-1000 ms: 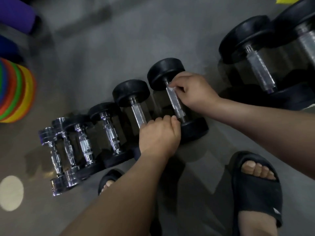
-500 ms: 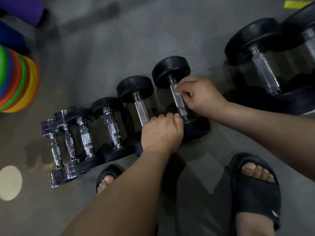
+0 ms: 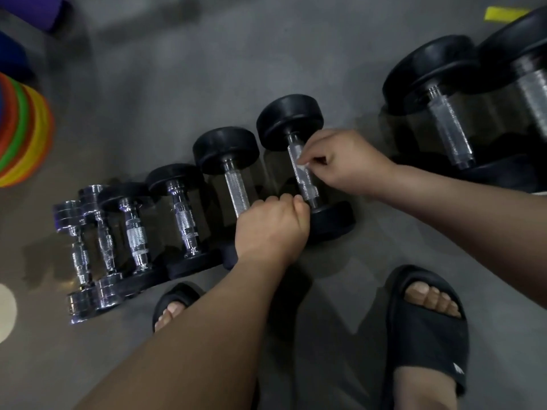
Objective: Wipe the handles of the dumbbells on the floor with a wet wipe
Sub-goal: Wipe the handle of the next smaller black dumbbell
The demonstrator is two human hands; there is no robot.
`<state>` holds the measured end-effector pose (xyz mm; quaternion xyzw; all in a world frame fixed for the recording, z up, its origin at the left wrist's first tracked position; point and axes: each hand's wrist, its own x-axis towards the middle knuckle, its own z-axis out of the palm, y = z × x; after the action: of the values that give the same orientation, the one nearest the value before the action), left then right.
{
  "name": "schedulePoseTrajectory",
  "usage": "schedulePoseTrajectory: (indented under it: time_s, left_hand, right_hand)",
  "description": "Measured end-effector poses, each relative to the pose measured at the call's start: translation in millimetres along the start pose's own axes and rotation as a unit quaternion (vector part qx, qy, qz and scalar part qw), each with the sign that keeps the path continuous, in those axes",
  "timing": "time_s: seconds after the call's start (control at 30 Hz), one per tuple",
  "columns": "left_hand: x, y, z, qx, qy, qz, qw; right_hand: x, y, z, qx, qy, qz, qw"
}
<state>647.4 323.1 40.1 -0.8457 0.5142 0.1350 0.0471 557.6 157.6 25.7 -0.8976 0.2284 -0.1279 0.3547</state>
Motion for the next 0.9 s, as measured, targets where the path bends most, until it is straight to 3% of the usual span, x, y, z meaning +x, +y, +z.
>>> schedulePoseTrajectory:
  time_s: [0.17,0.3,0.53,0.77,0.9]
  left_hand:
    - [-1,-6,-3,-0.027,-0.032,0.004,0.999]
    - [4,-12,-5,-0.077,-0.064,0.022,0.995]
    - [-4,-10,-4,0.0,-0.001,0.012,1.0]
    - [-3,-9,-5,-0.007,-0.012,0.019,1.0]
    - [-3,-9,-6,0.003,-0.005,0.013,1.0]
  right_hand:
    - [5,4,9,0.011,0.04,0.03,0.999]
    - [-14,-2,10,-0.003,0.005,0.003,1.0]
    - [0,0,10,0.012,0.02,0.02,1.0]
    - [-20,2,-4,0.017,-0.049,0.03,0.998]
    - [-14,0,2,0.055,-0.014,0.065,0.996]
